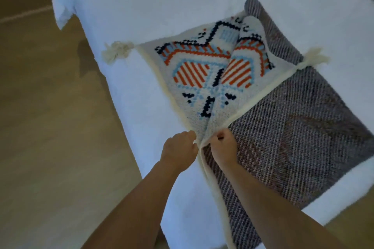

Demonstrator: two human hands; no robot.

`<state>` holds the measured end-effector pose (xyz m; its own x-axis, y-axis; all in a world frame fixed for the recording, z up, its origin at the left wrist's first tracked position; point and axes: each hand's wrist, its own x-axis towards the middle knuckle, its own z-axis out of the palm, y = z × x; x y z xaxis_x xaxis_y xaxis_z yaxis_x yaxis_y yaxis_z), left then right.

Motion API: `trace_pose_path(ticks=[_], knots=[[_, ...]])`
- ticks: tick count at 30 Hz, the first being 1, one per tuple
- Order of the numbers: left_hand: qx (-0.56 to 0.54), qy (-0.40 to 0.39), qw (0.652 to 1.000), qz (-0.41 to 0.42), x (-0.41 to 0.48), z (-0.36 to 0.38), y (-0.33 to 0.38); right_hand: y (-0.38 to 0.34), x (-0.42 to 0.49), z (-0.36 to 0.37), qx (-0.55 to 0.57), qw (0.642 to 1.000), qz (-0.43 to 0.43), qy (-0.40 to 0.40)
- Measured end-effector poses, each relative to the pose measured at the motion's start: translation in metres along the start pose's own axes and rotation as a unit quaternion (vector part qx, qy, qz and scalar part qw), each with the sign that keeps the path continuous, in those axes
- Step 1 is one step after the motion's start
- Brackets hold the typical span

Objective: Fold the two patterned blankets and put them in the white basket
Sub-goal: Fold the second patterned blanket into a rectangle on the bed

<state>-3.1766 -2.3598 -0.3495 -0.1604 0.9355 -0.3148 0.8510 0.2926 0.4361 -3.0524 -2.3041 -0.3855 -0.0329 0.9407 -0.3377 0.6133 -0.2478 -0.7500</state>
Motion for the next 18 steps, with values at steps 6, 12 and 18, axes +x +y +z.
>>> trace_pose_path(ticks=[6,12,18], knots=[[0.101,-0.034,0.98,0.167,0.032,-0.041,-0.018,-0.032,-0.001,-0.014,-0.038,0.996,0.013,0.074],[0.167,-0.049,0.949,0.262,0.064,-0.077,-0.004,-0.058,-0.01,-0.019,-0.022,0.991,0.052,0.12],[0.194,-0.045,0.923,0.33,0.11,-0.08,0.041,-0.053,0.013,-0.033,0.044,0.981,0.105,0.157]])
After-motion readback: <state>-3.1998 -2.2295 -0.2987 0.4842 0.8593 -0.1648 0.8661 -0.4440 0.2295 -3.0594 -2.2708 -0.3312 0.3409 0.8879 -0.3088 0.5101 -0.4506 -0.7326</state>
